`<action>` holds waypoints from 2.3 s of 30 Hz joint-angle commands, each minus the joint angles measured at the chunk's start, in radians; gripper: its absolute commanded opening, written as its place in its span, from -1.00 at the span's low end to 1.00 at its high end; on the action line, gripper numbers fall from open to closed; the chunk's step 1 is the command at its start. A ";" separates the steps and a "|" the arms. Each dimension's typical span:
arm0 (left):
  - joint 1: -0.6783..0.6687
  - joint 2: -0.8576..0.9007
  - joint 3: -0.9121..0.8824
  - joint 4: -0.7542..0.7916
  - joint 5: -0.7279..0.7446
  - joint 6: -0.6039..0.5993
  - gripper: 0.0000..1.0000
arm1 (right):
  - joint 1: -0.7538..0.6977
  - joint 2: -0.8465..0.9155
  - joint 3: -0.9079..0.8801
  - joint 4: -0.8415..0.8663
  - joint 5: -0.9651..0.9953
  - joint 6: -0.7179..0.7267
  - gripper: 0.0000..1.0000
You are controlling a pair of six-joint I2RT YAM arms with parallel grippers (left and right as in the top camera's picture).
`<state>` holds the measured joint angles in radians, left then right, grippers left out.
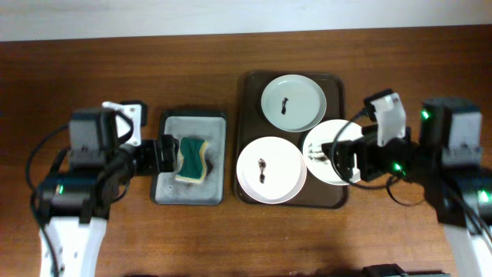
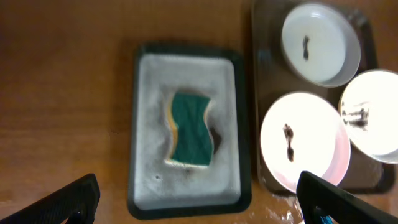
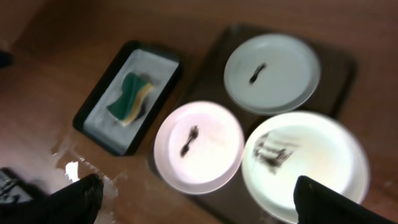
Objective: Clean dirty plates on tray and stack at the side
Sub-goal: 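Grasp the green sponge with left gripper and plate rim with right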
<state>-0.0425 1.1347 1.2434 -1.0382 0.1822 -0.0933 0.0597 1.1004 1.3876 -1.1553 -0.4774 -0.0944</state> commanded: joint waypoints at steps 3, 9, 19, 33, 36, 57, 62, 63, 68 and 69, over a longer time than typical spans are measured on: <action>-0.008 0.143 0.015 -0.060 0.152 0.012 0.99 | 0.006 0.127 0.024 -0.062 -0.095 0.080 0.97; -0.154 0.320 -0.047 -0.006 -0.142 -0.097 0.20 | 0.007 0.116 0.024 -0.096 -0.088 0.138 0.94; -0.206 0.764 -0.098 0.278 -0.077 -0.194 -0.10 | 0.006 0.106 0.024 -0.217 -0.087 0.140 0.68; -0.199 0.737 0.074 0.075 -0.063 -0.193 0.40 | 0.006 0.106 0.024 -0.210 -0.087 0.140 0.67; -0.199 0.740 0.068 0.092 -0.192 -0.194 0.38 | 0.006 0.106 0.024 -0.210 -0.087 0.140 0.66; -0.201 0.738 0.139 0.066 -0.148 -0.190 0.24 | 0.006 0.106 0.024 -0.202 -0.077 0.141 0.67; -0.217 0.741 0.074 0.072 -0.118 -0.220 -0.02 | 0.006 0.111 0.011 -0.233 0.052 0.208 0.65; -0.219 0.743 0.044 0.109 -0.118 -0.236 -0.07 | 0.007 0.112 0.000 -0.234 0.052 0.208 0.63; -0.219 0.752 -0.141 0.325 -0.118 -0.296 -0.38 | 0.007 0.113 -0.126 -0.216 0.051 0.208 0.59; -0.219 0.752 -0.158 0.348 -0.117 -0.296 -0.74 | 0.006 0.113 -0.161 -0.196 0.052 0.208 0.59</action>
<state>-0.2615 1.8812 1.1709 -0.7357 0.0525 -0.3527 0.0601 1.2182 1.3022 -1.3769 -0.4446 0.1059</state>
